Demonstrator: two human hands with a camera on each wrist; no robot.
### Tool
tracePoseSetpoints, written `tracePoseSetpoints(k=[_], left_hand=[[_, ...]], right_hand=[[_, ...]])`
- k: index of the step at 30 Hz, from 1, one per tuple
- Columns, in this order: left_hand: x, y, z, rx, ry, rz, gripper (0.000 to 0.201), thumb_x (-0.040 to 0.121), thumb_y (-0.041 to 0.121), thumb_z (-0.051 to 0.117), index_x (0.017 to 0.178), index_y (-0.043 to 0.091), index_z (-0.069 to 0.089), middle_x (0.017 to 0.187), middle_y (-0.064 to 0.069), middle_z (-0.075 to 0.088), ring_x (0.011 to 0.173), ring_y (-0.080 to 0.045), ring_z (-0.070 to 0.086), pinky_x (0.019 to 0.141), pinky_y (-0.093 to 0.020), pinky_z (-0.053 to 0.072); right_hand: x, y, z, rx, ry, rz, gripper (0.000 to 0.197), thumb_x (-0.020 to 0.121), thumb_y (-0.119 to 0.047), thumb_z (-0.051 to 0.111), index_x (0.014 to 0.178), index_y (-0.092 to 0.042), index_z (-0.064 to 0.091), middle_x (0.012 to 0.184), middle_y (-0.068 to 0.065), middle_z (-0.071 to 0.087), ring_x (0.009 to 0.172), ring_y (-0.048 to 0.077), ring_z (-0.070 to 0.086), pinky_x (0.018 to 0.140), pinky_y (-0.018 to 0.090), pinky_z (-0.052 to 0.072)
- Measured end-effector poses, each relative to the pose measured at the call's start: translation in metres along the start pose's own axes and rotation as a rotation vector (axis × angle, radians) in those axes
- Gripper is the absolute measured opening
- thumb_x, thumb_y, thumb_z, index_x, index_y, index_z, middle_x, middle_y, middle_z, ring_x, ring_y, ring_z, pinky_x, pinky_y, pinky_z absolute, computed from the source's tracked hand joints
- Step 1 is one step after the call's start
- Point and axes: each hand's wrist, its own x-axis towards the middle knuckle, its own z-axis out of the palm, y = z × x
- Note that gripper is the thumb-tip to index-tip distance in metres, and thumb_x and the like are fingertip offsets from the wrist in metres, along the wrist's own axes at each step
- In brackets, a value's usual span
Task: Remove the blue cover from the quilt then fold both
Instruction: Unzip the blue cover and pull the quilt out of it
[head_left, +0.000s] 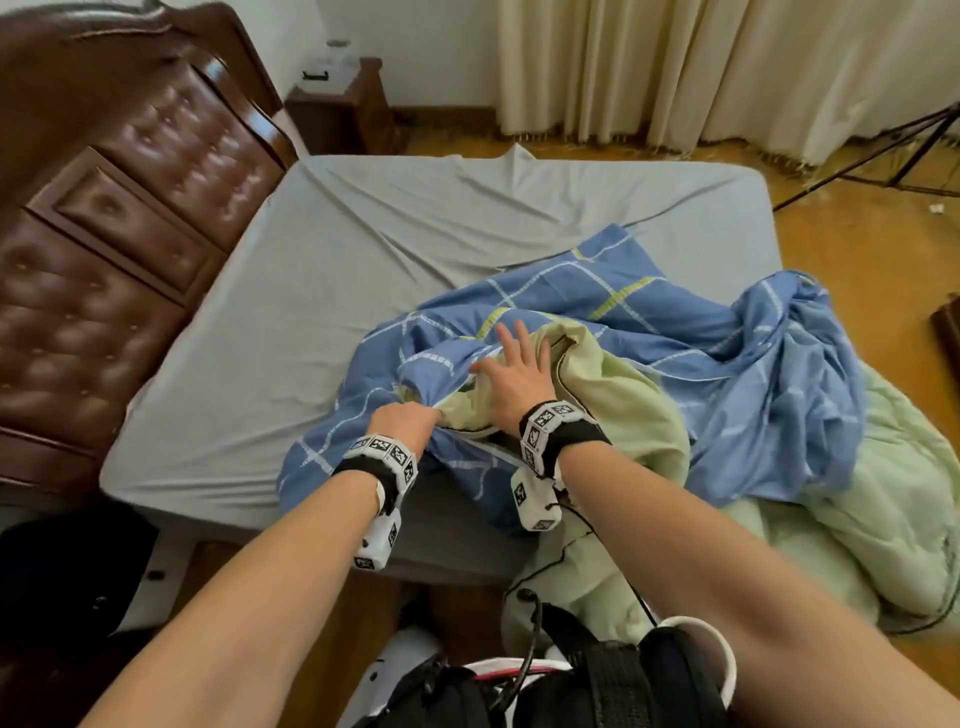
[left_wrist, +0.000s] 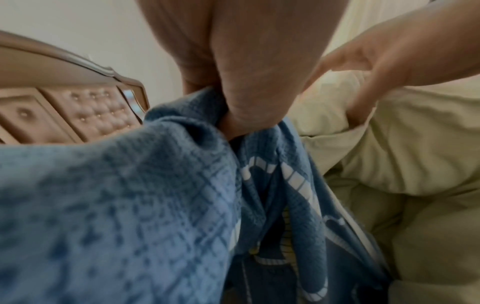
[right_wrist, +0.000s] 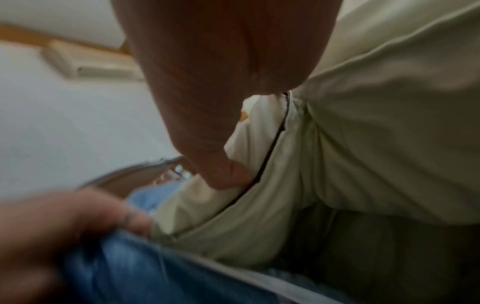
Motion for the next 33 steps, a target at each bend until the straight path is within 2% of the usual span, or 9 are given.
tracePoseSetpoints(k=[6, 11, 16, 19, 22, 25, 27, 30, 33], left_hand=[[0.009, -0.026, 0.012, 0.094, -0.024, 0.105, 0.03, 0.096, 0.021, 0.049, 0.123, 0.03, 0.056, 0.116, -0.007, 0.064, 0.107, -0.028, 0.063, 0.082, -0.037, 0.049], [0.037, -0.052, 0.026, 0.073, 0.07, 0.261, 0.047, 0.096, 0.015, 0.048, 0.14, 0.033, 0.041, 0.108, -0.009, 0.062, 0.099, -0.032, 0.064, 0.075, -0.041, 0.051], [0.066, -0.076, 0.041, -0.165, 0.017, 0.272, 0.083, 0.093, 0.01, 0.053, 0.153, 0.034, 0.001, 0.138, -0.016, 0.037, 0.119, -0.04, 0.05, 0.089, -0.052, 0.05], [0.063, -0.087, 0.045, -0.433, -0.124, 0.171, 0.135, 0.071, 0.042, 0.082, 0.148, 0.031, -0.027, 0.156, -0.022, 0.011, 0.124, -0.044, 0.049, 0.095, -0.052, 0.048], [0.049, -0.1, 0.04, -0.341, -0.199, 0.067, 0.133, 0.06, 0.064, 0.081, 0.152, 0.008, 0.002, 0.148, -0.02, 0.036, 0.122, -0.039, 0.053, 0.093, -0.046, 0.047], [0.031, -0.107, 0.039, -0.209, -0.201, 0.045, 0.071, 0.068, 0.067, 0.073, 0.107, 0.011, 0.055, 0.111, -0.008, 0.066, 0.094, -0.027, 0.064, 0.076, -0.036, 0.051], [0.021, -0.106, 0.04, -0.147, -0.176, -0.011, 0.05, 0.08, 0.062, 0.065, 0.094, 0.014, 0.061, 0.106, -0.005, 0.067, 0.095, -0.025, 0.064, 0.074, -0.032, 0.047], [0.003, -0.101, 0.043, -0.185, -0.127, -0.162, 0.04, 0.096, 0.052, 0.048, 0.114, 0.021, 0.065, 0.12, -0.004, 0.064, 0.113, -0.025, 0.06, 0.085, -0.034, 0.041], [-0.022, -0.1, 0.047, -0.236, -0.09, -0.271, 0.045, 0.1, 0.052, 0.038, 0.115, 0.02, 0.066, 0.121, -0.006, 0.065, 0.115, -0.026, 0.059, 0.09, -0.035, 0.043]], right_hand=[[-0.01, -0.017, 0.047, -0.121, -0.173, -0.184, 0.066, 0.066, -0.054, 0.072, 0.124, -0.026, 0.054, 0.137, 0.001, 0.046, 0.146, 0.028, 0.017, 0.111, 0.069, -0.015], [0.02, -0.026, 0.056, -0.17, -0.041, 0.041, 0.027, 0.089, -0.054, 0.052, 0.1, -0.032, 0.063, 0.089, -0.004, 0.071, 0.099, 0.023, 0.064, 0.115, 0.058, 0.001], [0.052, -0.04, 0.049, -0.21, 0.018, 0.212, 0.026, 0.095, -0.035, 0.045, 0.107, -0.03, 0.068, 0.084, 0.0, 0.072, 0.09, 0.025, 0.066, 0.104, 0.046, 0.024], [0.065, -0.051, 0.046, -0.194, -0.014, 0.324, 0.025, 0.091, -0.029, 0.047, 0.101, -0.026, 0.07, 0.092, -0.003, 0.073, 0.096, 0.025, 0.066, 0.104, 0.049, 0.025], [0.073, -0.059, 0.044, -0.204, -0.053, 0.383, 0.022, 0.087, -0.024, 0.047, 0.088, -0.023, 0.069, 0.084, -0.002, 0.071, 0.09, 0.026, 0.065, 0.103, 0.051, 0.027], [0.076, -0.063, 0.046, -0.238, -0.091, 0.414, 0.017, 0.083, -0.02, 0.048, 0.083, -0.024, 0.065, 0.078, -0.001, 0.068, 0.087, 0.028, 0.064, 0.101, 0.054, 0.03], [0.077, -0.061, 0.051, -0.231, -0.094, 0.407, 0.017, 0.082, -0.018, 0.048, 0.081, -0.023, 0.064, 0.074, 0.0, 0.067, 0.084, 0.028, 0.064, 0.103, 0.059, 0.026], [0.072, -0.056, 0.054, -0.222, -0.082, 0.361, 0.019, 0.084, -0.023, 0.045, 0.085, -0.023, 0.064, 0.078, 0.001, 0.068, 0.085, 0.028, 0.063, 0.096, 0.057, 0.027], [0.065, -0.048, 0.056, -0.174, -0.072, 0.333, 0.022, 0.083, -0.024, 0.043, 0.09, -0.021, 0.064, 0.081, 0.004, 0.068, 0.09, 0.031, 0.063, 0.095, 0.058, 0.028]])
